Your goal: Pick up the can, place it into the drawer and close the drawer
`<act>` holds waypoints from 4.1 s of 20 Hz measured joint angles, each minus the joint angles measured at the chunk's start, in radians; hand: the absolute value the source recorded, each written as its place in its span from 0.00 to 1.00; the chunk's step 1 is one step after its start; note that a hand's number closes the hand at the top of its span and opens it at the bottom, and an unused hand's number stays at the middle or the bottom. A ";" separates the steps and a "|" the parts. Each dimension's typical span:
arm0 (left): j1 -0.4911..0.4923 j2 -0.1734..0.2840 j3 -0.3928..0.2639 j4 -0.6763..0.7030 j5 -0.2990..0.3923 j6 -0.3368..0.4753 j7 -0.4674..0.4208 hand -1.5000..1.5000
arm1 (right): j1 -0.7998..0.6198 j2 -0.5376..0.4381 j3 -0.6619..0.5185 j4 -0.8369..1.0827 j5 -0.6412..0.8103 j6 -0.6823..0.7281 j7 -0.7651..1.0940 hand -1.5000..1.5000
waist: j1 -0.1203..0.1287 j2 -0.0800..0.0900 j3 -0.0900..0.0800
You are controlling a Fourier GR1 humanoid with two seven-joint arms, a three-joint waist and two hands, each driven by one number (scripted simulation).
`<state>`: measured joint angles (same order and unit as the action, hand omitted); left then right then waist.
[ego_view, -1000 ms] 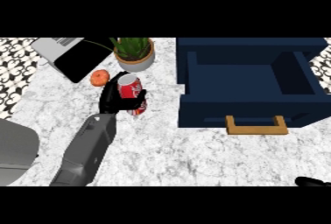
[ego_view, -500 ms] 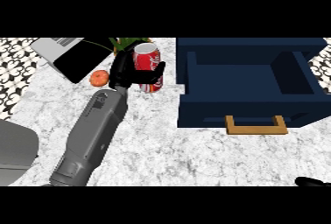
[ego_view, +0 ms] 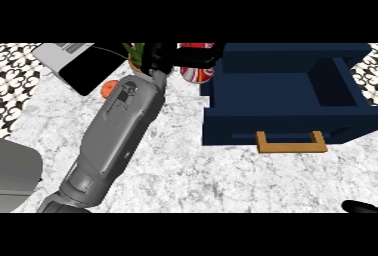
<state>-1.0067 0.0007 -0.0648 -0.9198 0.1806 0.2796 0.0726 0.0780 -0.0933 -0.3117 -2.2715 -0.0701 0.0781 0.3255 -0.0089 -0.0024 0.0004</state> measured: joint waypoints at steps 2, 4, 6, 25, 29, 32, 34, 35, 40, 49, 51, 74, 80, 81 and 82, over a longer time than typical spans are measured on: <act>-0.045 0.000 -0.021 0.007 0.009 0.033 0.035 1.00 | -0.018 -0.016 -0.014 0.010 -0.013 0.002 0.010 0.00 | -0.003 0.001 0.000; -0.098 0.000 -0.026 0.020 0.008 0.049 0.071 1.00 | -0.022 -0.016 -0.018 0.016 -0.016 0.001 0.008 0.00 | -0.005 0.002 0.000; -0.159 -0.001 -0.029 0.051 0.015 0.069 0.097 1.00 | -0.006 0.002 0.003 0.001 0.001 -0.003 0.004 0.00 | -0.009 0.003 0.000; -0.549 -0.001 -0.157 0.463 0.188 0.194 0.100 1.00 | -0.083 -0.045 -0.017 0.030 -0.039 0.007 0.028 0.00 | -0.065 0.017 0.002; -0.584 -0.001 -0.174 0.531 0.206 0.231 0.071 0.00 | -0.085 -0.041 -0.001 0.026 -0.029 0.005 0.032 0.00 | -0.077 0.022 0.003; -0.594 -0.001 -0.188 0.562 0.225 0.268 0.051 0.00 | -0.094 -0.051 -0.008 0.043 -0.037 0.012 0.027 0.00 | -0.085 0.025 0.003; -0.593 -0.001 -0.201 0.574 0.240 0.292 0.038 0.00 | -0.117 -0.052 0.002 0.061 -0.021 0.005 0.024 0.00 | -0.087 0.027 0.003; -0.592 -0.001 -0.215 0.575 0.246 0.311 0.033 0.00 | -0.129 -0.049 0.015 0.068 -0.009 0.000 0.024 0.00 | -0.090 0.027 0.003; -0.596 -0.001 -0.238 0.592 0.282 0.351 0.005 0.00 | -0.130 -0.062 0.051 0.049 0.046 0.010 0.011 0.00 | -0.100 0.029 0.003; -0.610 -0.001 -0.227 0.607 0.355 0.366 -0.031 0.00 | -0.209 -0.152 0.119 0.084 0.209 0.045 -0.046 0.00 | -0.090 0.034 0.002; -0.619 -0.001 -0.216 0.608 0.373 0.361 -0.037 0.00 | -0.236 -0.178 0.135 0.116 0.259 0.052 -0.067 0.00 | -0.082 0.035 0.002; -0.628 0.027 -0.191 0.633 0.393 0.314 -0.069 0.00 | -0.533 -0.164 0.448 0.851 0.948 -0.212 -0.309 0.00 | 0.013 0.016 0.001; -0.607 0.073 -0.190 0.593 0.374 0.306 -0.035 0.00 | -0.664 -0.115 0.426 1.131 1.029 -0.348 -0.353 0.00 | 0.036 0.012 0.001; -0.595 0.084 -0.193 0.583 0.369 0.299 -0.030 0.00 | -0.682 -0.106 0.422 1.172 1.043 -0.378 -0.356 0.00 | 0.039 0.011 0.000; -0.590 0.090 -0.194 0.575 0.365 0.298 -0.025 0.00 | -0.709 -0.102 0.413 1.220 1.054 -0.401 -0.361 0.00 | 0.041 0.011 0.000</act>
<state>-1.5964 0.0905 -0.2590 -0.3449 0.5456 0.5778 0.0478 -0.6313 -0.1952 0.1018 -1.0519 0.9843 -0.3226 -0.0356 0.0325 0.0087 0.0009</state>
